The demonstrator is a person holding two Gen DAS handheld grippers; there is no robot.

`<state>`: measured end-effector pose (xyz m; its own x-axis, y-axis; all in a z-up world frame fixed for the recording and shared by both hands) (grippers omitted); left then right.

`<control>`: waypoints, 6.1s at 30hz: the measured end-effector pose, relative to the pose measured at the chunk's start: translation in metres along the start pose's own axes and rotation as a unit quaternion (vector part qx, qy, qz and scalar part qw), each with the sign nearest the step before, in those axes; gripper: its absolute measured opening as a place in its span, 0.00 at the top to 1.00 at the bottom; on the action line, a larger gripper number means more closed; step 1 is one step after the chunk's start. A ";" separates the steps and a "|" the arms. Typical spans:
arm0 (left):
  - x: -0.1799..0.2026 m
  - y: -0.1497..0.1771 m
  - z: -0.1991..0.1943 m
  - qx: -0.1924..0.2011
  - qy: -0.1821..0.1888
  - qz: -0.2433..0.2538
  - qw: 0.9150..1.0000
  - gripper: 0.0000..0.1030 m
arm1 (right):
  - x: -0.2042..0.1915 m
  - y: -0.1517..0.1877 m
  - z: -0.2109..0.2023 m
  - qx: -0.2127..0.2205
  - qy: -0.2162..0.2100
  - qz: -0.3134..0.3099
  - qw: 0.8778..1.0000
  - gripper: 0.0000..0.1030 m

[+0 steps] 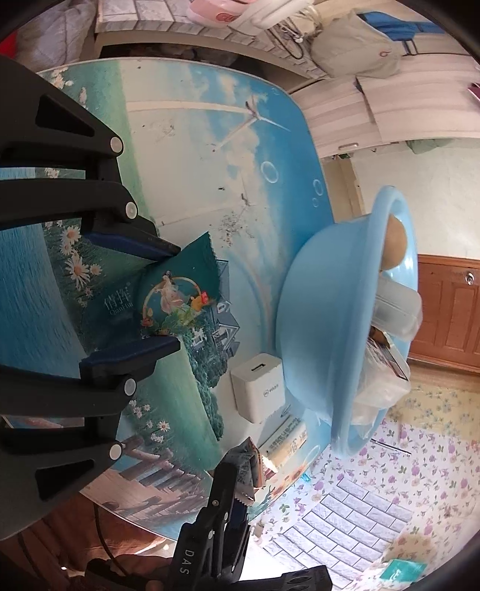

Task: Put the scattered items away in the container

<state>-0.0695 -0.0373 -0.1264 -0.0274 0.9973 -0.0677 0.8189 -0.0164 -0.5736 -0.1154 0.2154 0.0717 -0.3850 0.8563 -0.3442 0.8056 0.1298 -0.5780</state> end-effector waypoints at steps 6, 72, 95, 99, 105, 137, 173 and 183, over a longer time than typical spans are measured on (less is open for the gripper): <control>0.001 0.001 0.001 0.003 -0.002 -0.002 1.000 0.59 | 0.003 0.001 0.000 -0.002 -0.003 0.004 1.000 0.57; -0.001 -0.099 -0.077 0.136 0.000 0.002 0.991 0.64 | -0.030 -0.086 -0.042 0.112 -0.058 -0.048 0.991 0.59; 0.036 -0.023 0.019 -0.003 0.036 0.052 0.998 0.21 | -0.013 -0.070 -0.043 0.102 -0.046 -0.019 0.994 0.59; 0.041 -0.020 0.018 0.017 0.029 0.061 0.998 0.19 | -0.012 -0.069 -0.042 0.100 -0.045 -0.016 0.994 0.59; 0.043 -0.019 0.010 0.037 0.055 0.065 0.996 0.61 | -0.014 -0.067 -0.040 0.097 -0.047 -0.016 0.994 0.59; 0.072 -0.010 -0.003 0.052 0.093 0.136 0.985 0.26 | 0.030 -0.022 -0.072 0.107 -0.007 0.040 0.993 0.59; 0.140 -0.017 -0.017 0.060 0.136 0.222 0.964 0.57 | 0.063 0.001 -0.084 0.110 0.003 0.075 0.991 0.59; 0.098 -0.044 -0.070 0.123 0.124 0.146 0.974 0.57 | 0.045 -0.006 -0.081 0.107 -0.006 0.056 0.993 0.59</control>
<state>-0.0682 0.0663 -0.0501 0.3509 0.9334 -0.0757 0.6083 -0.2886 -0.7394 -0.1013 0.2934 0.1195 -0.3054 0.8531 -0.4231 0.7305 -0.0752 -0.6787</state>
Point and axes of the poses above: each gripper's, at about its wrist camera, not at the fingertips, and z roughly the way its jaws point, x to its right, y to its underside, the point moved 4 cm from there along z, roughly the way its jaws point, and after that the axes turned 14 degrees about -y, right-handed, at the moved point
